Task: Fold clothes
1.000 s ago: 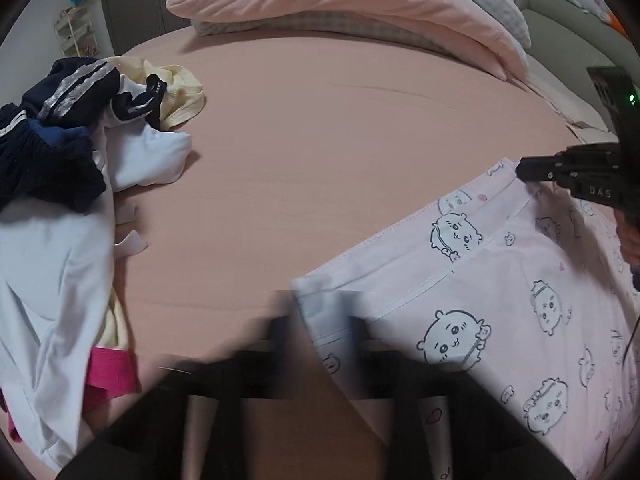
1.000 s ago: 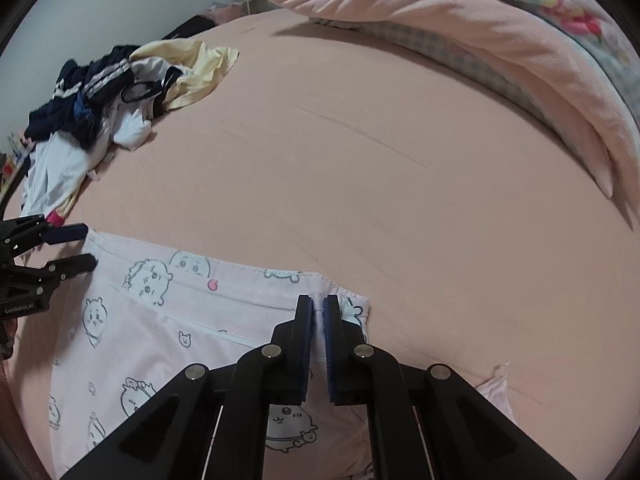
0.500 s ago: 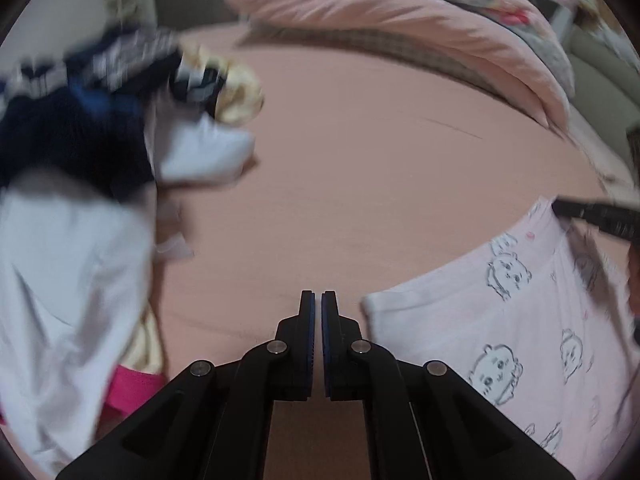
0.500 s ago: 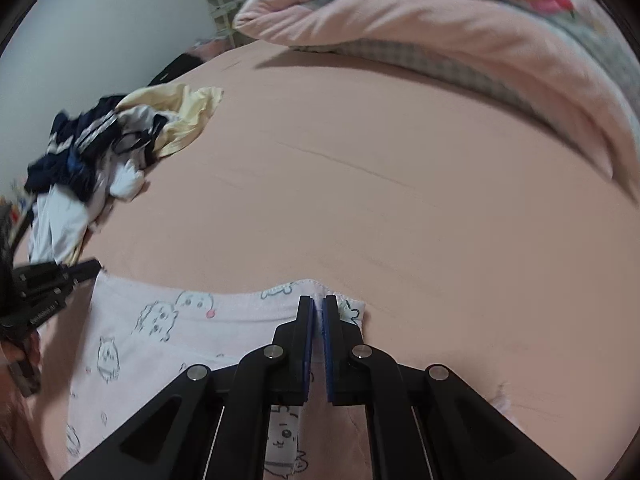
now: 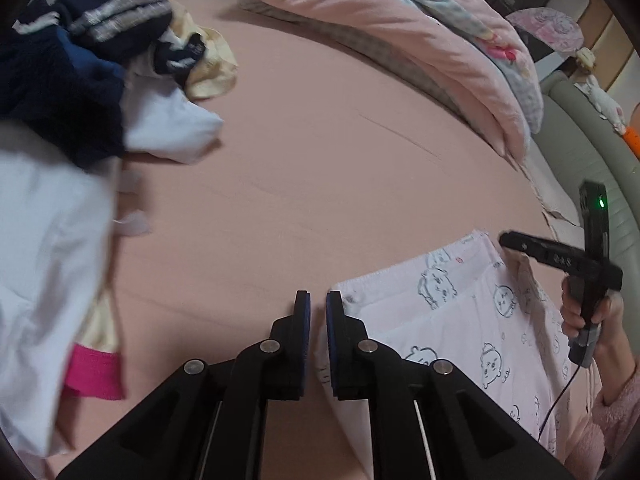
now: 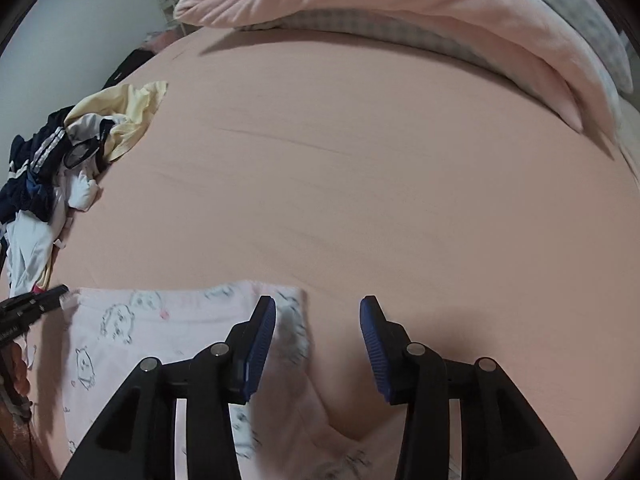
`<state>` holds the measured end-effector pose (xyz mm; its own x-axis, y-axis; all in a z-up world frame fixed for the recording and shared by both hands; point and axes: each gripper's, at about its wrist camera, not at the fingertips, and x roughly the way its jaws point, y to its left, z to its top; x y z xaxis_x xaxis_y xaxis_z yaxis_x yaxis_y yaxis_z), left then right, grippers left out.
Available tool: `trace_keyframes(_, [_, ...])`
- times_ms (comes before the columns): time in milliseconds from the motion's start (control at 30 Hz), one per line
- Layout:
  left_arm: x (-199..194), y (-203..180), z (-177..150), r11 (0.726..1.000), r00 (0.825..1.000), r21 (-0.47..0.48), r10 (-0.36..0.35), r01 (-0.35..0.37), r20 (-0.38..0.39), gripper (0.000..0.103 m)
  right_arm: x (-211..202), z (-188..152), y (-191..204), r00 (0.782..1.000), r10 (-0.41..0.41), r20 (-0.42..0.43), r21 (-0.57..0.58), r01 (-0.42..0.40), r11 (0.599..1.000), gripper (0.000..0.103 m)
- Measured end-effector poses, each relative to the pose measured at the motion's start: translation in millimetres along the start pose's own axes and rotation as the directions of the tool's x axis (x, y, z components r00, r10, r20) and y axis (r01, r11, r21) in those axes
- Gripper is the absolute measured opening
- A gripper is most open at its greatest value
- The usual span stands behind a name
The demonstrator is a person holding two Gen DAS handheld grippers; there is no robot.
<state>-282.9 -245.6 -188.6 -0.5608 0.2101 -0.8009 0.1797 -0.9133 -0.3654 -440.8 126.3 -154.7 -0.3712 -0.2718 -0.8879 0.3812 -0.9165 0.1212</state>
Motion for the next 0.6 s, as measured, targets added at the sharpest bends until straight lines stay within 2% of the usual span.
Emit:
trace_keyframes(133, [20.9,4.2,3.0,0.993,0.99,-0.007,-0.119,0.119,-0.078,0.007,12.8,-7.6,-3.7,0.986,0.152,-0.073,0.019,-0.151,0.988,0.044])
trace_keyframes(167, [26.9,3.2,2.4,0.991,0.986,-0.004,-0.135,0.135,-0.095,0.007,15.8,-8.9,-1.3,0.978,0.193,-0.082,0.021,-0.192,0.981,0.044])
trace_keyframes(200, [31.9,-1.0,-0.2,0.993,0.988,0.01,-0.118,0.12,-0.095,0.007,18.4,-9.3,1.3,0.972,0.218,-0.085,0.02,-0.217,0.976,0.044])
trace_keyframes(233, [34.9,-4.9,-2.6,0.994,0.991,0.025,-0.103,0.105,-0.086,0.007,20.1,-7.9,4.3,0.975,0.208,-0.075,0.01,-0.207,0.978,0.041])
trace_keyframes(267, [33.0,-8.4,-3.5,0.995,0.995,0.041,-0.084,0.087,-0.061,0.006,21.8,-6.6,7.3,0.978,0.197,-0.065,0.0,-0.198,0.98,0.032])
trace_keyframes(300, [29.6,-11.7,-2.7,0.997,0.998,0.061,-0.054,0.056,-0.037,0.004,23.5,-4.7,9.5,0.979,0.193,-0.058,-0.005,-0.194,0.981,0.014])
trace_keyframes(333, [25.1,-13.5,-1.4,0.997,1.0,0.076,-0.025,0.026,-0.009,0.003,23.8,-1.9,10.4,0.978,0.201,-0.055,-0.004,-0.201,0.979,0.009])
trace_keyframes(433, [5.3,-8.3,6.2,0.996,0.995,0.078,0.046,-0.053,0.09,0.003,13.5,4.2,17.0,0.977,0.214,-0.012,-0.047,-0.215,0.976,0.008])
trace_keyframes(500, [2.4,4.6,10.5,0.997,0.994,0.035,0.058,-0.062,0.093,0.002,12.4,6.9,12.2,0.977,0.211,-0.007,-0.034,-0.211,0.977,0.008])
trace_keyframes(567, [9.3,14.5,9.7,0.996,0.994,0.013,0.082,-0.083,0.067,0.002,24.6,11.5,7.5,0.984,0.172,-0.042,-0.02,-0.173,0.985,0.009])
trace_keyframes(600, [14.7,19.9,8.4,0.999,0.999,-0.029,0.031,-0.03,0.039,0.002,31.7,11.7,4.9,0.985,0.159,-0.065,-0.016,-0.161,0.987,0.011])
